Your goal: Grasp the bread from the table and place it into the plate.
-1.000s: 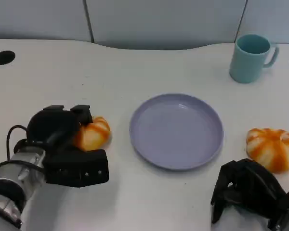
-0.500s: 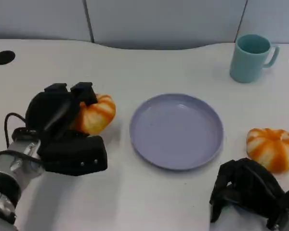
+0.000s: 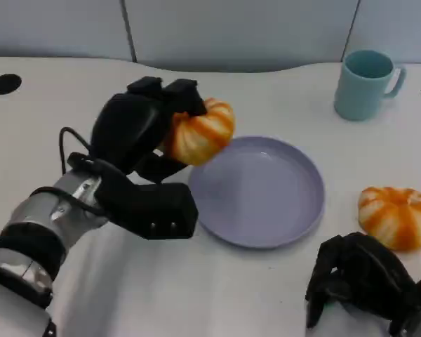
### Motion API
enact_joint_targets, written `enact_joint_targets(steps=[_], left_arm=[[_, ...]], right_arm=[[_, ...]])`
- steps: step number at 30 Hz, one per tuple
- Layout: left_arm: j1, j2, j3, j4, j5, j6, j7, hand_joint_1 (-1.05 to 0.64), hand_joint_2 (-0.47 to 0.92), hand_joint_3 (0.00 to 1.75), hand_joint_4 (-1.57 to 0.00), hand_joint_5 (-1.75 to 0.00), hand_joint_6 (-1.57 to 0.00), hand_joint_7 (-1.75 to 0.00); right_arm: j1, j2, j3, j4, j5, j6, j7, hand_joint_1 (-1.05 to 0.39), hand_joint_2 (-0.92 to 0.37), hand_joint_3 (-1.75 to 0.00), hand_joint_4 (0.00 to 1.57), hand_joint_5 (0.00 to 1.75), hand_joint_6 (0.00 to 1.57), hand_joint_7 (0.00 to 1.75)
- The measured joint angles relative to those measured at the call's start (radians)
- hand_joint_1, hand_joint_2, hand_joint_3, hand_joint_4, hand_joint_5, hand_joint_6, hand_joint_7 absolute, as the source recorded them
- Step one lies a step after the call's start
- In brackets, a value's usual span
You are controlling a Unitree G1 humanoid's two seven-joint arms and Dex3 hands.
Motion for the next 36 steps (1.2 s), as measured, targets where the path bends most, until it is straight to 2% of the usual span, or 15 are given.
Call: enact_joint_targets(steps=[5,9,15,18,19,22,23,25,26,28,31,34,36], left_arm=[[-0.015,-0.038,-0.037,0.0,0.012,-0.004,-0.072,-0.29,0.57,1.14,-0.98,-1.75,-0.77,-1.75],[-0.041,-0.074,-0.059,0.012,0.022,-0.004,-0.129,-0.25,0.47,1.31,-0.99,-1.75,-0.79,-1.75],[-0.061,-0.1,-0.078,0.044,0.023,0.011,-0.193,-0.27,0.48,1.32,-1.0,-1.75,-0.79,-1.75],[-0.07,-0.116,-0.085,0.058,0.034,0.021,-0.196,-0.26,0.51,1.25,-0.96,-1.75,-0.76,-1.75],[-0.074,-0.119,-0.087,0.063,0.038,0.025,-0.2,-0.24,0.5,1.2,-0.87,-1.73,-0.71,-1.65],[-0.08,-0.123,-0.088,0.072,0.039,0.043,-0.241,-0.22,0.5,1.16,-0.81,-1.73,-0.68,-1.59],[-0.08,-0.124,-0.088,0.073,0.039,0.046,-0.252,-0.23,0.58,0.96,-0.74,-1.5,-0.62,-1.24],[-0.081,-0.125,-0.084,0.073,0.03,0.05,-0.298,-0.25,0.69,0.72,-0.67,-1.22,-0.58,-0.85],[-0.081,-0.126,-0.082,0.073,0.022,0.051,-0.326,-0.25,0.7,0.68,-0.66,-1.18,-0.57,-0.8],[-0.081,-0.128,-0.079,0.073,0.005,0.054,-0.368,-0.29,0.77,0.54,-0.43,-1.13,-0.36,-0.64],[-0.081,-0.129,-0.081,0.073,0.001,0.083,-0.437,-0.47,0.9,0.22,-0.16,-0.77,-0.22,-0.41],[-0.082,-0.129,-0.083,0.071,0.0,0.126,-0.502,-0.58,0.92,0.19,-0.04,-0.63,-0.15,-0.35],[-0.082,-0.129,-0.084,0.066,0.0,0.146,-0.537,-0.69,0.92,0.21,-0.01,-0.43,-0.09,-0.34]], right_arm=[[0.002,0.0,0.001,-0.003,-0.003,0.0,0.0,-1.05,-0.56,-0.01,1.57,0.61,1.57,0.43],[0.008,0.001,0.005,-0.015,-0.006,0.005,-0.007,-1.05,-0.53,0.0,1.57,0.62,1.57,0.44],[0.018,0.004,0.011,-0.042,-0.004,0.035,-0.012,-1.05,-0.49,0.0,1.57,0.62,1.57,0.45],[0.023,0.006,0.015,-0.053,-0.003,0.042,-0.015,-1.05,-0.51,-0.01,1.57,0.61,1.57,0.45],[0.026,0.006,0.018,-0.057,-0.003,0.042,-0.016,-1.05,-0.51,-0.01,1.57,0.61,1.57,0.45],[0.03,0.007,0.023,-0.064,-0.004,0.042,-0.018,-1.05,-0.51,-0.01,1.57,0.61,1.57,0.46],[0.032,0.007,0.024,-0.066,-0.003,0.042,-0.019,-1.05,-0.51,-0.01,1.57,0.62,1.57,0.46],[0.035,0.007,0.027,-0.072,-0.005,0.042,-0.023,-1.05,-0.51,-0.01,1.57,0.62,1.57,0.45],[0.037,0.007,0.028,-0.075,-0.005,0.042,-0.025,-1.05,-0.51,-0.01,1.57,0.62,1.57,0.45],[0.039,0.007,0.029,-0.08,-0.005,0.045,-0.031,-1.05,-0.51,-0.01,1.57,0.62,1.57,0.45],[0.039,0.007,0.031,-0.082,-0.005,0.05,-0.032,-1.05,-0.52,-0.01,1.57,0.62,1.57,0.45],[0.039,0.007,0.032,-0.083,-0.006,0.048,-0.032,-1.05,-0.52,-0.01,1.57,0.62,1.57,0.45],[0.039,0.007,0.033,-0.084,-0.007,0.048,-0.034,-1.05,-0.52,-0.01,1.57,0.62,1.57,0.45]])
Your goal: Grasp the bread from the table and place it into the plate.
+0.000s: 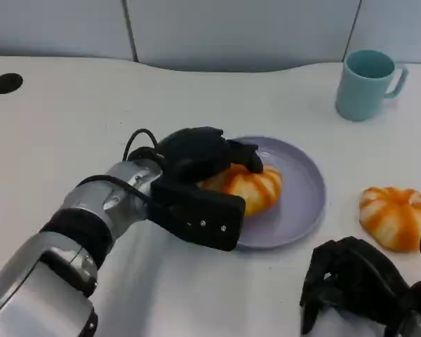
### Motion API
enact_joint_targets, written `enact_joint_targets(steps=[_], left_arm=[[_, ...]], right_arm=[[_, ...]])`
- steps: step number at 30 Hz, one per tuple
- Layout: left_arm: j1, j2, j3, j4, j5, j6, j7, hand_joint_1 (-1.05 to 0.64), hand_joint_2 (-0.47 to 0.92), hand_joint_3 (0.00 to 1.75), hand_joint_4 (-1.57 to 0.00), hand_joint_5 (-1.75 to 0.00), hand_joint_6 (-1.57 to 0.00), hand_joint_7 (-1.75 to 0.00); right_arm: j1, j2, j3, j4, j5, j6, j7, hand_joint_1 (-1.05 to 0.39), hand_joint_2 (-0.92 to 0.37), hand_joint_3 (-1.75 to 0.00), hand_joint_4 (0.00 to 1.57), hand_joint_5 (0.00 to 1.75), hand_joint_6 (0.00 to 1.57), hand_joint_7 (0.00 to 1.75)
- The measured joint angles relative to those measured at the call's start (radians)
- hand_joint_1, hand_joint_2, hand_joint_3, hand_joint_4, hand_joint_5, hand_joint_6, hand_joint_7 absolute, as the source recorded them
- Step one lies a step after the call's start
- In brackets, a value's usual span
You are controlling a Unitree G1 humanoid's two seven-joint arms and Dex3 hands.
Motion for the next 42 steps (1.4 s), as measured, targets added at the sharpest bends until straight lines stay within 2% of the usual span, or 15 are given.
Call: enact_joint_targets(steps=[1,5,13,14,17,21,24,26,30,32,34,35,37,39,42], left_arm=[[0.0,0.0,-0.003,-0.006,0.001,0.01,-0.019,-0.76,0.92,0.24,0.0,-0.28,-0.03,-0.36],[0.0,0.001,-0.016,-0.031,0.002,0.023,-0.07,-0.87,0.92,0.33,0.0,-0.04,0.0,-0.29],[0.005,0.019,0.001,-0.085,-0.023,0.005,-0.08,-0.87,0.92,0.32,-0.11,-0.09,0.0,-0.41],[0.009,0.022,0.008,-0.095,-0.034,-0.002,-0.078,-0.85,0.92,0.3,-0.12,-0.16,-0.01,-0.44],[0.045,0.03,0.056,-0.129,-0.084,-0.035,-0.069,-0.82,0.92,0.29,-0.01,-0.54,-0.05,-0.53],[0.141,0.036,0.178,-0.185,-0.247,-0.089,-0.083,-0.77,0.92,0.3,0.0,-0.78,-0.15,-0.49],[0.217,0.042,0.256,-0.214,-0.36,-0.137,-0.109,-0.75,0.92,0.3,-0.02,-0.85,-0.2,-0.45],[0.256,0.043,0.289,-0.234,-0.409,-0.145,-0.138,-0.73,0.92,0.28,-0.09,-0.86,-0.27,-0.37],[0.445,-0.004,0.398,-0.384,-0.675,-0.141,-0.264,-0.72,0.92,0.24,-0.12,-0.82,-0.25,-0.24],[0.518,-0.012,0.422,-0.444,-0.792,-0.09,-0.38,-0.73,0.92,0.22,-0.15,-0.78,-0.24,-0.19],[0.591,-0.015,0.457,-0.534,-0.944,-0.012,-0.514,-0.75,0.92,0.19,-0.28,-0.64,-0.34,-0.13],[0.632,-0.017,0.479,-0.59,-1.023,0.041,-0.571,-0.75,0.92,0.18,-0.32,-0.6,-0.37,-0.12],[0.703,-0.026,0.517,-0.685,-1.132,0.143,-0.619,-0.69,0.92,0.2,-0.52,-0.58,-0.52,-0.1],[0.784,-0.053,0.556,-0.79,-1.228,0.244,-0.612,-0.65,0.92,0.22,-0.64,-0.66,-0.63,-0.11],[0.906,-0.107,0.594,-0.924,-1.328,0.372,-0.578,-0.63,0.92,0.24,-0.53,-1.05,-0.73,-0.13]], right_arm=[[0.001,0.0,0.001,-0.003,-0.001,0.001,-0.003,-1.05,-0.52,-0.01,1.57,0.62,1.57,0.45],[0.003,0.0,0.003,-0.008,-0.003,0.004,-0.009,-1.05,-0.52,-0.01,1.57,0.63,1.57,0.45],[0.003,0.0,0.002,-0.007,-0.002,0.003,-0.006,-1.05,-0.52,0.0,1.57,0.61,1.57,0.44],[0.003,0.0,0.002,-0.006,-0.001,0.003,-0.005,-1.05,-0.53,-0.01,1.57,0.62,1.57,0.44],[0.001,0.0,0.003,-0.004,-0.003,-0.001,-0.005,-1.05,-0.53,-0.01,1.57,0.62,1.57,0.45],[-0.004,0.0,0.002,0.01,-0.005,-0.014,-0.006,-1.05,-0.53,-0.01,1.57,0.62,1.57,0.45],[-0.011,0.0,-0.002,0.023,-0.003,-0.021,-0.005,-1.05,-0.53,-0.01,1.57,0.61,1.57,0.45],[-0.017,0.0,-0.001,0.032,-0.003,-0.024,-0.003,-1.05,-0.53,-0.01,1.57,0.61,1.57,0.44],[-0.025,-0.003,-0.003,0.049,-0.002,-0.037,0.016,-1.05,-0.54,-0.01,1.57,0.61,1.57,0.44],[-0.031,-0.005,-0.004,0.061,-0.002,-0.043,0.02,-1.05,-0.54,-0.01,1.57,0.61,1.57,0.44],[-0.036,-0.006,-0.005,0.073,-0.002,-0.051,0.023,-1.05,-0.54,-0.01,1.57,0.61,1.57,0.44],[-0.04,-0.006,-0.005,0.08,-0.002,-0.055,0.025,-1.05,-0.54,-0.01,1.57,0.61,1.57,0.44],[-0.045,-0.007,-0.007,0.089,-0.002,-0.06,0.027,-1.05,-0.53,0.0,1.57,0.62,1.57,0.44],[-0.048,-0.009,-0.009,0.092,-0.001,-0.052,0.027,-1.05,-0.51,0.0,1.57,0.62,1.57,0.44],[-0.053,-0.011,-0.011,0.092,0.002,-0.035,0.028,-1.05,-0.5,0.0,1.57,0.62,1.57,0.44]])
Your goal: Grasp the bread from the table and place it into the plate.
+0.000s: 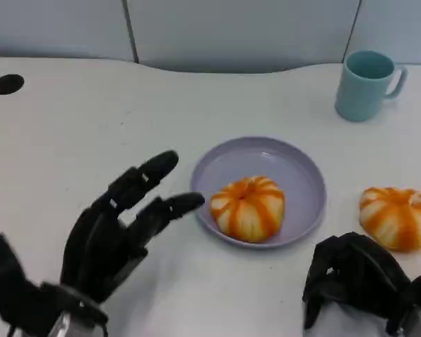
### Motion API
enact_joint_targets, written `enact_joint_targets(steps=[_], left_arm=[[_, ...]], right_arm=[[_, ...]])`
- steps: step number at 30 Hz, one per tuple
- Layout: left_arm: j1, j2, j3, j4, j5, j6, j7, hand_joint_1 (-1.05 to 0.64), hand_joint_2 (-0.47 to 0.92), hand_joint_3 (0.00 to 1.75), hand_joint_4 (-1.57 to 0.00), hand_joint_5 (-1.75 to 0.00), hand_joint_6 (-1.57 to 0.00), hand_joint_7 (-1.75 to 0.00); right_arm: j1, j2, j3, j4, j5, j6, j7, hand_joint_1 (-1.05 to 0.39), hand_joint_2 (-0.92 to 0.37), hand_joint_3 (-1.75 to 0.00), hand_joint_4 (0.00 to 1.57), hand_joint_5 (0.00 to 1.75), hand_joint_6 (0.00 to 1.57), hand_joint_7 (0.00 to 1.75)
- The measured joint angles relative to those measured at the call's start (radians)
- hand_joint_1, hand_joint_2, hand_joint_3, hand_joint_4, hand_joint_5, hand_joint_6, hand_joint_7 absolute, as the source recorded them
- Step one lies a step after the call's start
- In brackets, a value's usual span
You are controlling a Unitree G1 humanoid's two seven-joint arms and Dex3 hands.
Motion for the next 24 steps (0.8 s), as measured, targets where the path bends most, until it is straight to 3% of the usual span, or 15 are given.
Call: enact_joint_targets(steps=[2,3,6,9,14,24], left_arm=[[0.054,-0.016,0.015,-0.056,-0.028,0.055,0.017,-0.63,0.92,0.24,-0.51,-1.14,-0.76,-0.15],[0.071,-0.022,0.024,-0.077,-0.033,0.075,0.024,-0.61,0.92,0.3,-0.53,-1.3,-0.74,-0.4],[0.121,-0.031,0.041,-0.144,-0.048,0.106,0.025,-0.58,0.92,0.4,-0.58,-1.56,-0.53,-1.18],[0.177,-0.035,0.049,-0.19,-0.046,0.113,0.024,-0.55,0.92,0.41,-0.6,-1.72,-0.46,-1.49],[0.224,-0.035,0.088,-0.215,-0.065,0.176,0.03,-0.52,0.92,0.36,-0.69,-1.75,-0.45,-1.7],[0.25,-0.05,0.112,-0.211,-0.025,0.196,0.043,-0.46,0.92,0.41,-0.69,-1.75,-0.36,-1.75]], right_arm=[[-0.002,0.0,0.0,0.0,0.0,0.009,0.0,-1.05,-0.5,0.0,1.57,0.62,1.57,0.44],[-0.003,-0.001,0.0,-0.001,0.0,0.013,0.0,-1.05,-0.5,0.0,1.57,0.62,1.57,0.44],[-0.004,-0.002,0.001,0.0,0.0,0.019,0.002,-1.05,-0.5,0.0,1.57,0.62,1.57,0.44],[-0.004,-0.002,0.0,0.0,0.0,0.02,0.003,-1.05,-0.5,0.0,1.57,0.62,1.57,0.44],[-0.004,-0.003,0.0,0.001,0.0,0.02,0.004,-1.05,-0.5,0.0,1.57,0.62,1.57,0.44],[-0.012,-0.019,-0.023,0.034,-0.001,-0.016,0.005,-1.05,-0.54,-0.02,1.57,0.63,1.57,0.45]])
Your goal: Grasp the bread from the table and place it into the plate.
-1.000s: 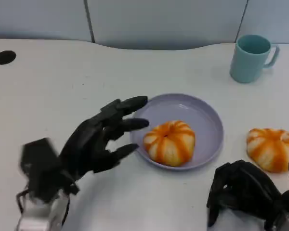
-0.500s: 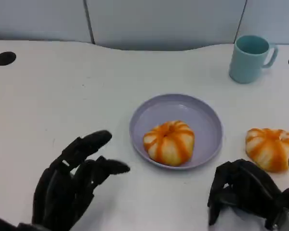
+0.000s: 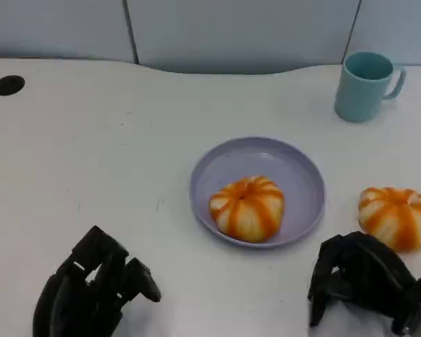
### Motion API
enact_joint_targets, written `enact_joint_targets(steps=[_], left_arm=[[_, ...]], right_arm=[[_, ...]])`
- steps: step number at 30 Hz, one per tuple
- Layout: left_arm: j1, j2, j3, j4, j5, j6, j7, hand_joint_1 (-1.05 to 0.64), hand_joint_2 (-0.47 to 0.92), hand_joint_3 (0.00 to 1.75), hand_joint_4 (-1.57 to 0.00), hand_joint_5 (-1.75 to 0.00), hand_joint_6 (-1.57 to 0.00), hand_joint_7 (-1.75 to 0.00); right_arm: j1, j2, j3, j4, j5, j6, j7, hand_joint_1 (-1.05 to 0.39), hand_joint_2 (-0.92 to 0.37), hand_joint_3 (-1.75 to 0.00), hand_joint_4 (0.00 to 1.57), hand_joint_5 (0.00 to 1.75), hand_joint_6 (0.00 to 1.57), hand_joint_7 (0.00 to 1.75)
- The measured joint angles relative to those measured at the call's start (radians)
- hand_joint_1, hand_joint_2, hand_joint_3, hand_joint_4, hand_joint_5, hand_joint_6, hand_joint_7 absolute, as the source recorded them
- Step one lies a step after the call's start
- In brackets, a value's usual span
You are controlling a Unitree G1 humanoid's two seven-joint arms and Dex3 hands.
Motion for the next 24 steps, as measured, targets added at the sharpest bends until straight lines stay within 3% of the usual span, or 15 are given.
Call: enact_joint_targets(steps=[11,17,24], left_arm=[[-0.04,-0.031,0.012,0.097,0.065,-0.098,-0.006,-0.49,0.92,0.36,-0.69,-1.75,-0.41,-1.75],[-0.046,-0.031,0.018,0.097,0.064,-0.099,-0.009,-0.48,0.92,0.34,-0.7,-1.75,-0.43,-1.75],[-0.046,-0.03,0.019,0.098,0.063,-0.098,-0.012,-0.48,0.92,0.34,-0.7,-1.75,-0.43,-1.75]], right_arm=[[-0.018,-0.015,-0.048,0.055,0.028,-0.021,0.018,-1.05,-0.57,-0.02,1.57,0.65,1.57,0.44],[-0.019,0.009,-0.087,0.087,0.058,-0.065,0.007,-1.05,-0.6,-0.02,1.57,0.68,1.57,0.46],[-0.018,0.025,-0.094,0.092,0.059,-0.084,-0.006,-1.05,-0.6,-0.02,1.57,0.69,1.57,0.47]])
